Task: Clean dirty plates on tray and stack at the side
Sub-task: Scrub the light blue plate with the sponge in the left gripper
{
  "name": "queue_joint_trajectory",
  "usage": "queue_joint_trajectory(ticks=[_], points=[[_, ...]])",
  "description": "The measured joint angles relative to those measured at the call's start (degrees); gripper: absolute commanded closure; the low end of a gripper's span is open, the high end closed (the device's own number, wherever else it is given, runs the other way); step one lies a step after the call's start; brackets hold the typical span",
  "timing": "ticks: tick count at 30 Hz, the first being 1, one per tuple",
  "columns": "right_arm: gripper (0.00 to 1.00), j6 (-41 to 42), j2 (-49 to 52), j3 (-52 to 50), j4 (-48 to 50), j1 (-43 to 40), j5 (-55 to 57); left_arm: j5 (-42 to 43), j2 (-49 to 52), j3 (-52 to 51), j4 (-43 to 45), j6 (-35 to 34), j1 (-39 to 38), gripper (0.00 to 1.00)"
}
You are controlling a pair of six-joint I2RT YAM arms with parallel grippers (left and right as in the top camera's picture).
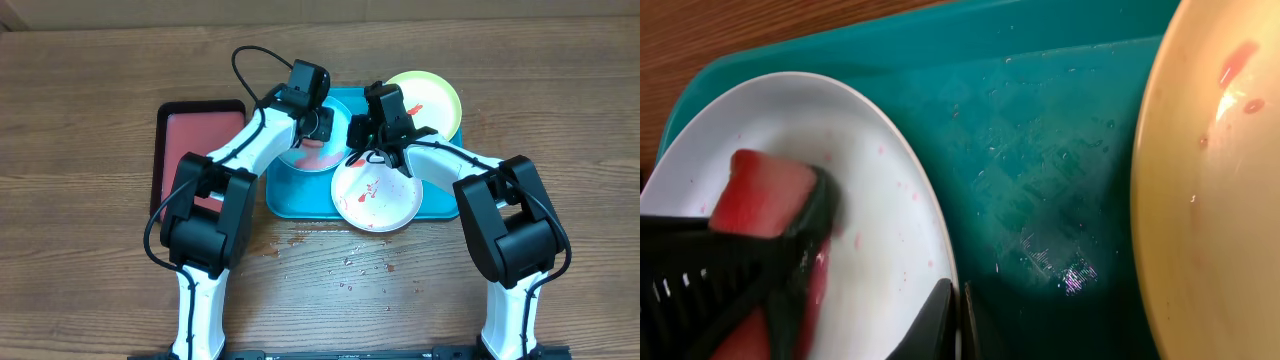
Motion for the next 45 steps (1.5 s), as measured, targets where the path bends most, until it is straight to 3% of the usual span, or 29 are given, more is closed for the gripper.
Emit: queue_joint_trajectory(ticks=[6, 20, 26, 36, 45], points=[[0.96, 0.00, 0.00, 0.42, -1.20, -0.02, 0.00, -0.26, 0.50, 0.57, -0.28, -2.93, 0.44, 0.96], [0.96, -0.02, 0.00, 0.52, -1.70, -0.02, -0.35, -3.96, 1.46, 7.19, -17.88, -4.76, 6.56, 0.96], [0.96, 0.00, 0.00, 0.52, -1.77, -0.02, -0.35, -4.24, 1.55, 7.32, -17.38, -2.86, 5.62, 0.96], [0.96, 0.00, 0.00, 0.52, -1.86, -0.02, -0.35, -3.04, 3.21, 7.32, -8.50, -2.34, 1.90, 0.96], [0.96, -0.04, 0.00, 0.52, -1.86, -0.02, -0.46, 5.55, 3.78, 8.00, -8.81, -1.60, 2.01, 0.96]])
